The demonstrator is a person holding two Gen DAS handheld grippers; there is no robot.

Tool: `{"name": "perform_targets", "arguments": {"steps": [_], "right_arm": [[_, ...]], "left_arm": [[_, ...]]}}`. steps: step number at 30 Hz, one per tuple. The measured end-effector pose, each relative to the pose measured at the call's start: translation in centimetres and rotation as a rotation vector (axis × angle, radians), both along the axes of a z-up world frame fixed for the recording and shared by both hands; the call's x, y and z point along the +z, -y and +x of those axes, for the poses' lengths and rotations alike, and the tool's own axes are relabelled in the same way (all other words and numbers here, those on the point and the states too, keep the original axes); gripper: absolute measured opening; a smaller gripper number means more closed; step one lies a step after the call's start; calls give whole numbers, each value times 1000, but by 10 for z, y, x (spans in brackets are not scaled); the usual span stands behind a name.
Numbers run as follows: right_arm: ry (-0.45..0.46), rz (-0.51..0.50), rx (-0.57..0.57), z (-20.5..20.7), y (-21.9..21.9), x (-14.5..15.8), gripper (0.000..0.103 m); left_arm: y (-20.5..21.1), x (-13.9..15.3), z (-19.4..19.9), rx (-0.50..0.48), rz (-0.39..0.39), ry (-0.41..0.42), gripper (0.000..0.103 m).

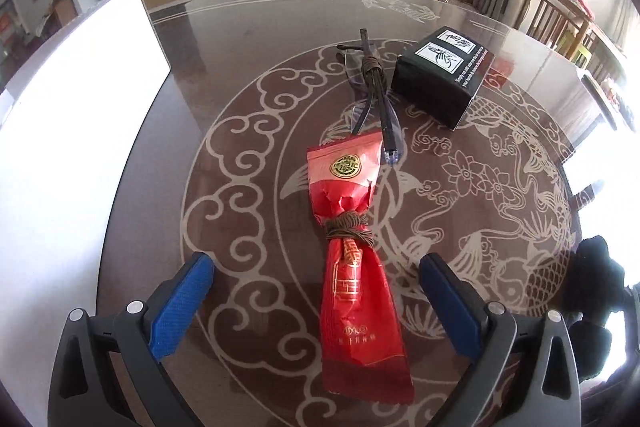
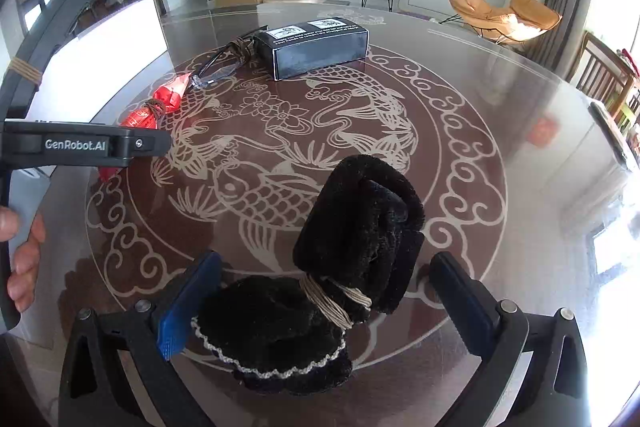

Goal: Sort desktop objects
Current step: 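Grasp red bag with left tool while right tool holds the pouch, then carry red bag and pouch into the bin and open both tools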

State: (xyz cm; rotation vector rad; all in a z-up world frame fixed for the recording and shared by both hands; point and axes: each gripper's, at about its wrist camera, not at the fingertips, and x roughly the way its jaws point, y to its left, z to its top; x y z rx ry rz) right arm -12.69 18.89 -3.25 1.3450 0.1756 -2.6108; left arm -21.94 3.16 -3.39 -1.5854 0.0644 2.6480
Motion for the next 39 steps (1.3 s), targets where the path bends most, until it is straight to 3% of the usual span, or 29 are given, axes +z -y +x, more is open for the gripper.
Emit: {"name": "perform_targets", "arguments": {"steps": [1, 2, 3, 4, 8, 12, 15, 18, 23, 25, 27, 28, 29, 30, 31, 35, 39], "right_arm": [[1, -1, 0, 0, 0, 0, 103], [0, -1, 0, 0, -1, 0, 103], [0, -2, 0, 0, -2, 0, 103], [0, -2, 0, 0, -2, 0, 103], [0, -2, 0, -1, -2, 0, 103], [0, -3, 1, -1, -2, 0, 103], [0, -31, 3, -1, -5, 0, 103], [67, -133, -27, 3, -22, 8, 103], [218, -354, -192, 12, -49, 14, 103], [249, -374, -210, 5, -46, 14, 103], [255, -316, -219, -7, -37, 14, 102], [249, -260, -215, -10, -32, 14, 99], [238, -198, -197, -14, -25, 16, 81], [237, -160, -161, -17, -17, 18, 46], [256, -142, -133, -18, -15, 19, 38], [253, -185, -69, -15, -2, 43, 36], [155, -275, 98, -3, 53, 108, 36]], "left_arm": [[-2, 2, 2, -15, 2, -19, 92], [-3, 6, 5, -30, 6, -39, 68], [-5, 9, 10, -53, 6, -53, 37], [-6, 11, 16, -78, 7, -53, 24], [2, 10, 61, -115, 51, -92, 22], [21, 10, 110, -86, 137, -115, 23], [29, 16, 140, -84, 123, -138, 23], [36, 26, 163, -80, 123, -172, 23], [49, 27, 174, -48, 177, -188, 23], [49, 29, 176, -51, 181, -189, 23], [48, 35, 180, -56, 181, -197, 23], [49, 39, 182, -57, 183, -206, 23], [51, 45, 185, -56, 190, -216, 23], [54, 52, 188, -51, 202, -229, 23], [60, 58, 191, -42, 216, -241, 23], [96, 90, 201, 18, 297, -282, 23], [145, 127, 209, 82, 302, -339, 23]]}}
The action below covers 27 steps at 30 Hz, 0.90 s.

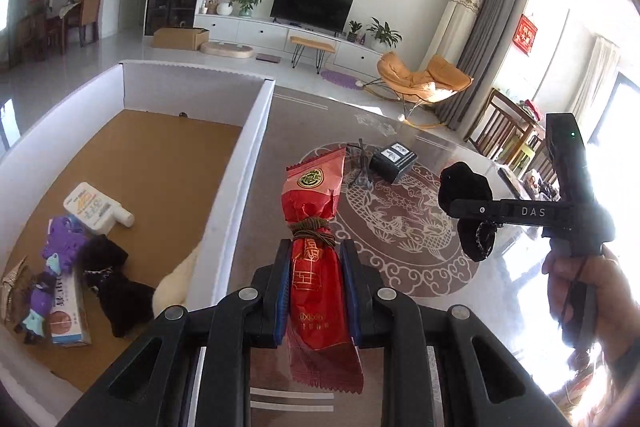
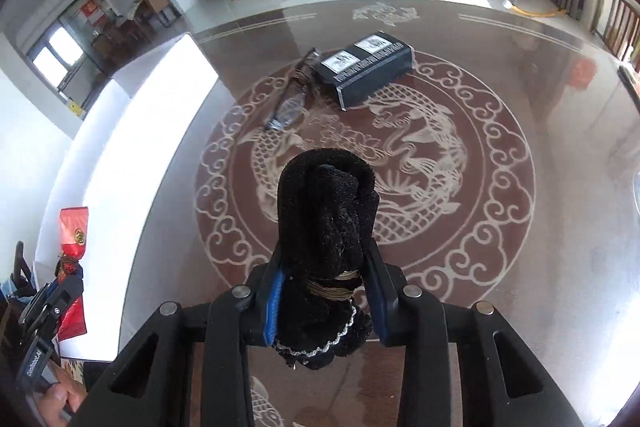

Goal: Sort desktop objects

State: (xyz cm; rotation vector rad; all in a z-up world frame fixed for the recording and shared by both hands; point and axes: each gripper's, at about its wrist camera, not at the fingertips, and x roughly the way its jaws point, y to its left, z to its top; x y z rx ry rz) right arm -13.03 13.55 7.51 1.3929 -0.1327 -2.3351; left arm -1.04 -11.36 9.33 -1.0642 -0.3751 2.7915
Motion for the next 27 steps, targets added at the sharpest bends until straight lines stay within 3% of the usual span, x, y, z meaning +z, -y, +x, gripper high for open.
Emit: {"name": "perform_targets", "arguments": {"steps": [4, 8, 13, 15, 16, 17, 18, 19, 21, 25, 27], "right_arm": [[-98, -86, 214, 27, 94, 54, 36], [-138, -125, 431, 65, 194, 74, 36], [-78, -57, 616, 94, 289, 40, 36], [12, -16, 640, 94, 311, 10, 41], [54, 11, 641, 92, 318, -4, 44], [83, 22, 645, 92, 322, -13, 50], [101, 17, 653, 93, 322, -19, 55], [97, 1, 652, 92, 315, -21, 58], [50, -27, 632, 91, 299, -15, 76], [-127, -87, 535, 84, 240, 6, 86], [-223, -73, 425, 77, 194, 9, 100]], "left_arm": [[64, 24, 9, 117, -23, -13, 23], [128, 19, 15, 235, -6, 49, 23], [157, -23, 15, 288, -50, 208, 24], [163, -41, 15, 347, -68, 268, 35], [167, -49, 17, 372, -60, 284, 42], [170, -53, 19, 388, -37, 288, 59], [170, -53, 22, 384, -25, 265, 61], [168, -51, 24, 381, -26, 246, 64], [165, -46, 26, 392, -4, 216, 87], [139, -27, 22, 355, -44, 156, 88], [116, -20, 19, 308, -60, 127, 88]]}}
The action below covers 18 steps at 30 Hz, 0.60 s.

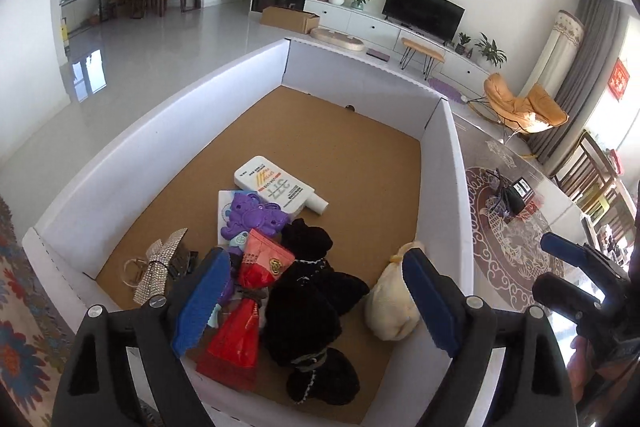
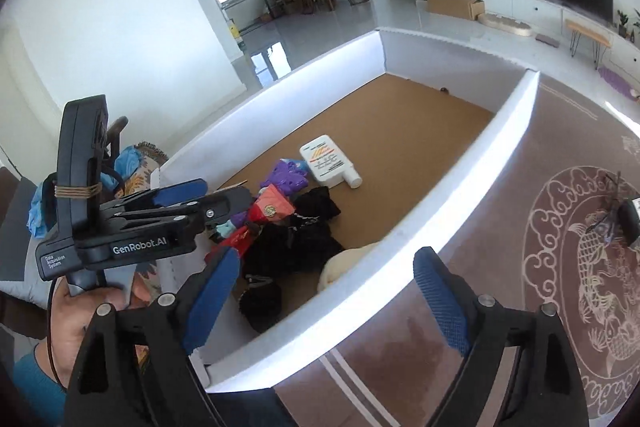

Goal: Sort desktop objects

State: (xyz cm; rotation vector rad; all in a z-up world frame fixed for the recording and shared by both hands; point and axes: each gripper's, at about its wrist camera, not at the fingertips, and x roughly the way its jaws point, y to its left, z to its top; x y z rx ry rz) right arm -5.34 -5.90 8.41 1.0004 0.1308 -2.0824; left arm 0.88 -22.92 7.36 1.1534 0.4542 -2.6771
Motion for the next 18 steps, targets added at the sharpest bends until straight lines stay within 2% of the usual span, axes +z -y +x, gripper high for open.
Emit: {"name": "perform_targets", "arguments": {"steps": [2, 4, 7, 9, 10, 14, 18], "right_arm": [[-65, 24, -127, -10, -44, -9, 103], [-82, 101, -264, -24, -93, -32, 103], [-28, 213, -455, -39, -166, -71, 103], [-3, 252, -557, -39, -215, -89, 103], [8, 266, -596, -37, -236, -94, 103], [35, 265, -671, -27, -284, -105, 103], [25, 227, -642, -24, -288, -102, 103]], "left_arm": [[-29, 5, -3, -67, 0, -22, 88], [-64, 10, -4, -152, 6, -45, 88], [-122, 8, -4, -291, 41, -73, 89], [-160, -5, -6, -385, 76, -57, 98], [-178, -14, -10, -423, 76, -38, 99], [-231, -60, -29, -491, -37, 62, 99], [-242, -97, -55, -429, -121, 166, 99]]}}
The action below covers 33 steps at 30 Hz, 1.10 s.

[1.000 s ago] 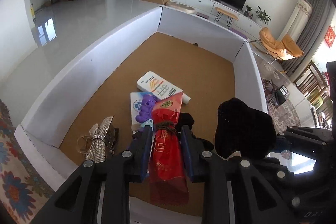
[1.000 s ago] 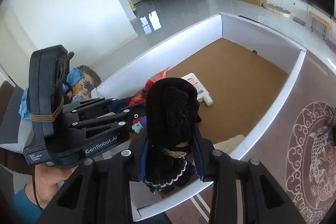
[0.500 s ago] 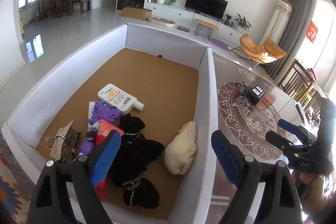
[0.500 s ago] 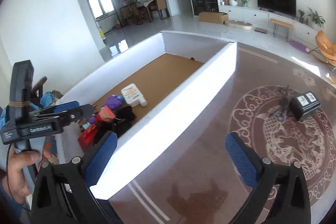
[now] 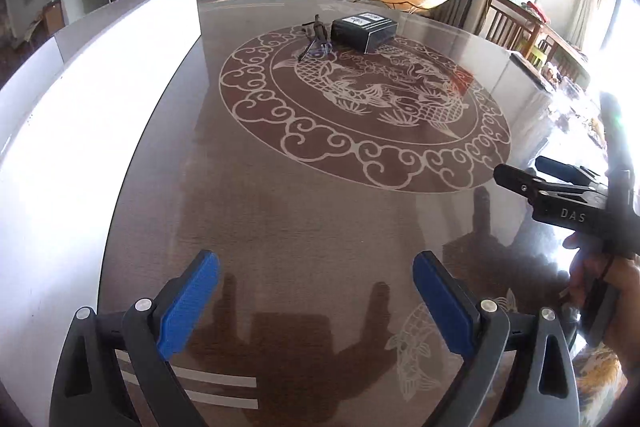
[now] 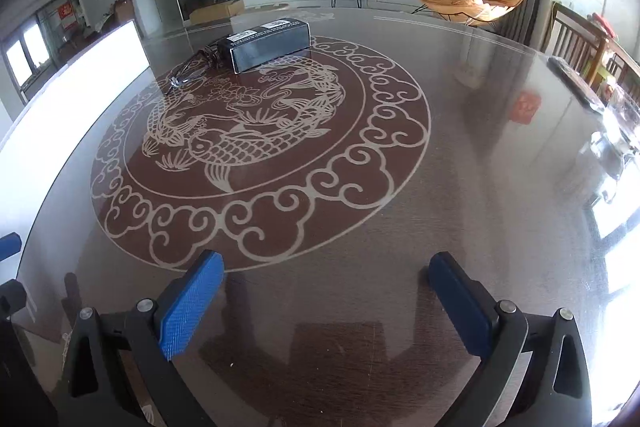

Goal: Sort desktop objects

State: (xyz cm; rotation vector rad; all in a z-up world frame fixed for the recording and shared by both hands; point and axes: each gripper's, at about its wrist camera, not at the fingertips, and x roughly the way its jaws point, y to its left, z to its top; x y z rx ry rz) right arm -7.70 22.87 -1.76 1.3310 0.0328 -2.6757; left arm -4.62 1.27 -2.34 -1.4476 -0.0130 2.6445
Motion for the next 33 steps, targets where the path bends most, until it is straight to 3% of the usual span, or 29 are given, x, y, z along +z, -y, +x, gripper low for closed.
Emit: {"name": "perform_targets", "arguments": {"steps": [5, 7, 13, 33], "right_arm": [[21, 66, 26, -4, 13, -5, 103], [21, 64, 26, -3, 11, -6, 103], [21, 64, 26, -3, 11, -6, 103], [21, 66, 26, -3, 11, -7, 103]], "left_arm": [[12, -11, -25, 71, -26, 19, 100], [10, -14, -37, 70, -82, 24, 101], [13, -17, -65, 72, -72, -10, 103], [12, -16, -65, 67, -65, -36, 103]]}}
